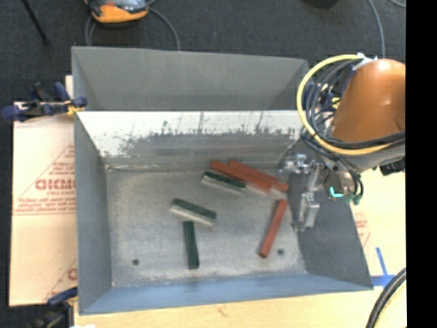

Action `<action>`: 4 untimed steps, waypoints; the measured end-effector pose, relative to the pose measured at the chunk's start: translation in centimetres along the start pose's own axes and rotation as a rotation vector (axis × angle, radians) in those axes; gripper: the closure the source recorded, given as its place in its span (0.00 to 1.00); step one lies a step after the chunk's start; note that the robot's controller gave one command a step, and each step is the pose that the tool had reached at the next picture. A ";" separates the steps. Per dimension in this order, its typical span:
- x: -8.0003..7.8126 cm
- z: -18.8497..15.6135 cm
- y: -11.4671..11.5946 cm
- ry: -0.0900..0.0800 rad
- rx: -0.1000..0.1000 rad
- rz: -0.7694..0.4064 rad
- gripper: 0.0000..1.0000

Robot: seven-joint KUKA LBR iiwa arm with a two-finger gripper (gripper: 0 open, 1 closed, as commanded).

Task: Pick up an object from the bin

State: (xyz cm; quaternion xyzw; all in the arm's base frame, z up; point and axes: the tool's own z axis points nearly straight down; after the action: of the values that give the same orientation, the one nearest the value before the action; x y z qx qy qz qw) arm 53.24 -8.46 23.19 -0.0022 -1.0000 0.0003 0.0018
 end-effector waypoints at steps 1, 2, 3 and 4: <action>-0.2 -0.4 0.0 -0.008 0.001 -0.003 0.00; -0.1 3.8 -0.9 -0.010 0.002 -0.148 0.00; 0.2 6.4 -2.5 -0.006 0.002 -0.479 0.00; -1.1 8.2 -3.9 -0.008 0.003 -0.574 0.00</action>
Offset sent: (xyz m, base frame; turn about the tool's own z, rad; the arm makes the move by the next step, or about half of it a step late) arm -0.0032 -0.0356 -0.1619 -0.5546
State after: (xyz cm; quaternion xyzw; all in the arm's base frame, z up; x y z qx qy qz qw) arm 54.27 -12.39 14.98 0.2810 -0.9597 0.0014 -0.0024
